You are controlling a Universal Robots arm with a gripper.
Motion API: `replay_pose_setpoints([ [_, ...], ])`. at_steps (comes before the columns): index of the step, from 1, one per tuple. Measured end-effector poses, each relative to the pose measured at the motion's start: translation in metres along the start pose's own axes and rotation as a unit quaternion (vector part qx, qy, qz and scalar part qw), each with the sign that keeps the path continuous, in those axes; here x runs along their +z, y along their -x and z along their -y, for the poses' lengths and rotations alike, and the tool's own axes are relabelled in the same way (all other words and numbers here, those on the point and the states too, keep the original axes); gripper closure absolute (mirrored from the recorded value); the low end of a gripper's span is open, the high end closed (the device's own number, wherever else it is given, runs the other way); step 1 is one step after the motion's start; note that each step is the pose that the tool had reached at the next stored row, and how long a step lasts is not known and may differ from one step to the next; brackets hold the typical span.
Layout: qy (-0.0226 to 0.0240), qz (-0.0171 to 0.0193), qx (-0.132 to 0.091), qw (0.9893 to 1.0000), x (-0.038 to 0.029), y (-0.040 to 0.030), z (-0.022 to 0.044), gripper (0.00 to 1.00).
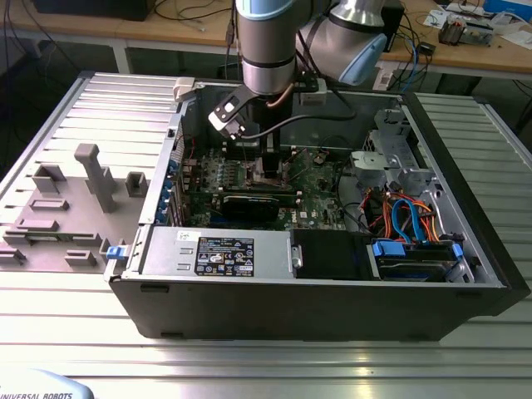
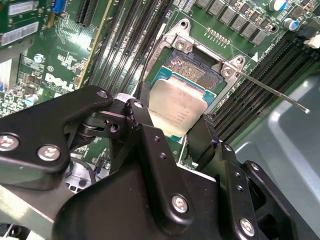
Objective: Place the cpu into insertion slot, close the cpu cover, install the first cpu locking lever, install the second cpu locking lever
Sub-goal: 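Close the cpu cover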
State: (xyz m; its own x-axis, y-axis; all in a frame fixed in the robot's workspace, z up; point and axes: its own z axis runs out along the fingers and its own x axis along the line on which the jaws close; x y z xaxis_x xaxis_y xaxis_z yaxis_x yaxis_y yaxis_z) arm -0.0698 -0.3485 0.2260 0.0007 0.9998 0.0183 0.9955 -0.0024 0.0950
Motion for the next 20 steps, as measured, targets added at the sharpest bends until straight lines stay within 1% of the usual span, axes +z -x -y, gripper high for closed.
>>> replay_pose_setpoints([
  [3, 0.0001, 0.0, 0.0, 1.0, 0.0077, -0.0012, 0.0009, 0.46],
  [7, 0.0004, 0.0, 0.0, 1.0, 0.012, -0.003, 0.0037, 0.46],
  [12, 0.0004, 0.0, 0.0, 1.0, 0.0167, -0.0047, 0.0042, 0.46],
  [20, 0.0004, 0.0, 0.0, 1.0, 0.0228, -0.0053, 0.0048, 0.46],
])
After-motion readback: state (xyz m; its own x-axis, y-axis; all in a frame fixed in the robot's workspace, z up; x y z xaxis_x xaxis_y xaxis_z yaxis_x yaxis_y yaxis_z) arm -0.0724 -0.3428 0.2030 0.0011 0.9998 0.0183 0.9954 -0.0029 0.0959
